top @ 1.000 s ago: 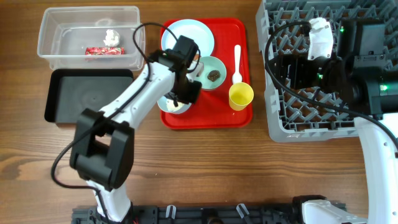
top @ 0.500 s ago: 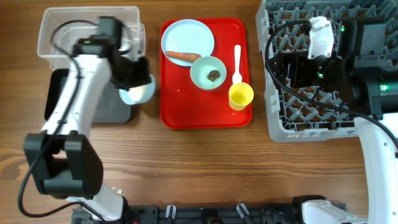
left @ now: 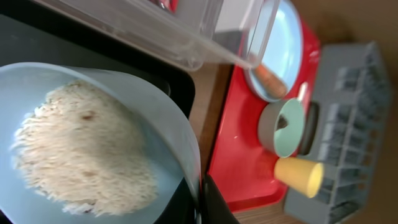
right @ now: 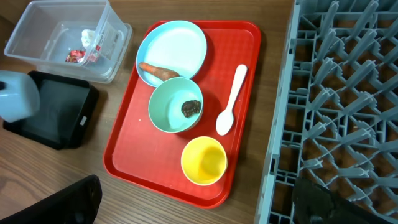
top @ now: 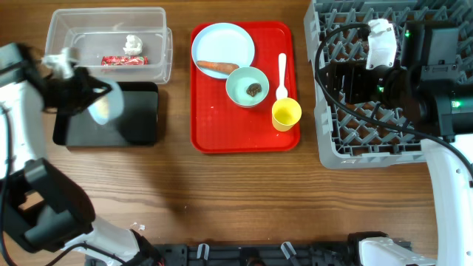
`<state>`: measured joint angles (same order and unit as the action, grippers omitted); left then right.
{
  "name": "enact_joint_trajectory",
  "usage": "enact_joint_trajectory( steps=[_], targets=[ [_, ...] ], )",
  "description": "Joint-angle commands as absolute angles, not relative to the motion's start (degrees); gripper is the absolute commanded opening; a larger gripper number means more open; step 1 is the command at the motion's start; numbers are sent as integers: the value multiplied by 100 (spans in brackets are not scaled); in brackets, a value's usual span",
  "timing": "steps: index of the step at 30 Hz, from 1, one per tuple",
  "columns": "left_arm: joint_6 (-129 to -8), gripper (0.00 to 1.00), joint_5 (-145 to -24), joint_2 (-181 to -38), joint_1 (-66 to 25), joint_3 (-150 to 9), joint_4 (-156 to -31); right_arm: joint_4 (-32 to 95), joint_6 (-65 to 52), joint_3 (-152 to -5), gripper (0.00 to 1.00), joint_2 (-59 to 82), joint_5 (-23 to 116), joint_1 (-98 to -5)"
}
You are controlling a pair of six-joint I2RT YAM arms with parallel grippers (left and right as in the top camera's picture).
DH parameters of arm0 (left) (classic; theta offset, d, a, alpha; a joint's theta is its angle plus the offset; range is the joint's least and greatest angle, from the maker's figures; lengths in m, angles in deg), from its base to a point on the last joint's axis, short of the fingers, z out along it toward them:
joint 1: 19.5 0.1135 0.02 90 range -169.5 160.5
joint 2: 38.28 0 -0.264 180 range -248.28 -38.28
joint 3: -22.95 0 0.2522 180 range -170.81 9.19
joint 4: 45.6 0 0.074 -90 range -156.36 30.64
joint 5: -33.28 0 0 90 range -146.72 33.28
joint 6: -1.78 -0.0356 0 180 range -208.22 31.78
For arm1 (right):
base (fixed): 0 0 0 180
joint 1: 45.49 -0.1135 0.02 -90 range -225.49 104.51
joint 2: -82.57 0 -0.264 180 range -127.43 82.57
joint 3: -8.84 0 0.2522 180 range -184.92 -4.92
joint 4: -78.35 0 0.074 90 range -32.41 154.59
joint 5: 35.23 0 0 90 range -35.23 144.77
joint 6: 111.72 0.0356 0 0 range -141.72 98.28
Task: Sort waste into correct bins and load items into the dishwasher rack
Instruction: 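Tip the rice bowl over the black tray to pour out rice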
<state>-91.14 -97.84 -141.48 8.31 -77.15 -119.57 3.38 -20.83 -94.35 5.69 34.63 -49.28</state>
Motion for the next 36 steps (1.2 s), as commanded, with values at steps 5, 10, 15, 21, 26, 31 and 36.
enact_joint_trajectory(
  steps=[5, 10, 15, 21, 26, 31, 36],
  targets=[
    [-9752, 4, -12027, -14775, 1753, -7814, -11941, 405, -2000, -9518, 100, 507, 3406, -4907],
    [-9752, 4, -12652, -15092, 1878, -7814, -11941, 397, -1998, -9518, 100, 507, 3406, -4907],
    [-9750, 4, -13048, -15166, 1882, -7814, -11913, 397, -2000, -9518, 100, 507, 3406, -4907],
    [-9247, 4, -13537, -15166, 1926, -7814, -11874, 384, -2000, -9518, 100, 507, 3408, -4907],
    [-9149, 4, -13966, -15166, 2025, -7814, -11904, 379, -2000, -9518, 100, 507, 3406, -4907],
    [-9052, 4, -14031, -15166, 2101, -7814, -11946, 346, -2000, -9518, 100, 507, 3406, -4907],
    [-8908, 4, -14217, -15166, 2103, -7814, -11963, 307, -2000, -9518, 100, 507, 3408, -4907]
  ],
)
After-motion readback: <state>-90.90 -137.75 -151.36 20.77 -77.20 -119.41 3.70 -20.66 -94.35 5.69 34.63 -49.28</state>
